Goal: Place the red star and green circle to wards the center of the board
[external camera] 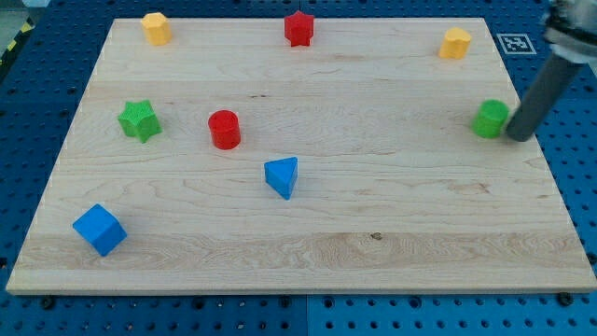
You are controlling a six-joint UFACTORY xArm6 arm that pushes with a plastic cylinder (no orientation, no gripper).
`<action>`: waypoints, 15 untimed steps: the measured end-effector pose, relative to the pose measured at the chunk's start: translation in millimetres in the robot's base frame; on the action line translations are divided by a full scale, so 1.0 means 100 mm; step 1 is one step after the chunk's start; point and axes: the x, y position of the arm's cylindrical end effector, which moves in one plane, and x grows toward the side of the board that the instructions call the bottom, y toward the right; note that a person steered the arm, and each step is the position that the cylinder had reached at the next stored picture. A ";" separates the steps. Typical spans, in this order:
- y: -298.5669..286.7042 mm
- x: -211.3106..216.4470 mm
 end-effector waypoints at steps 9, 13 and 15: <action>-1.98 -0.80; -2.05 -2.40; -3.02 -2.40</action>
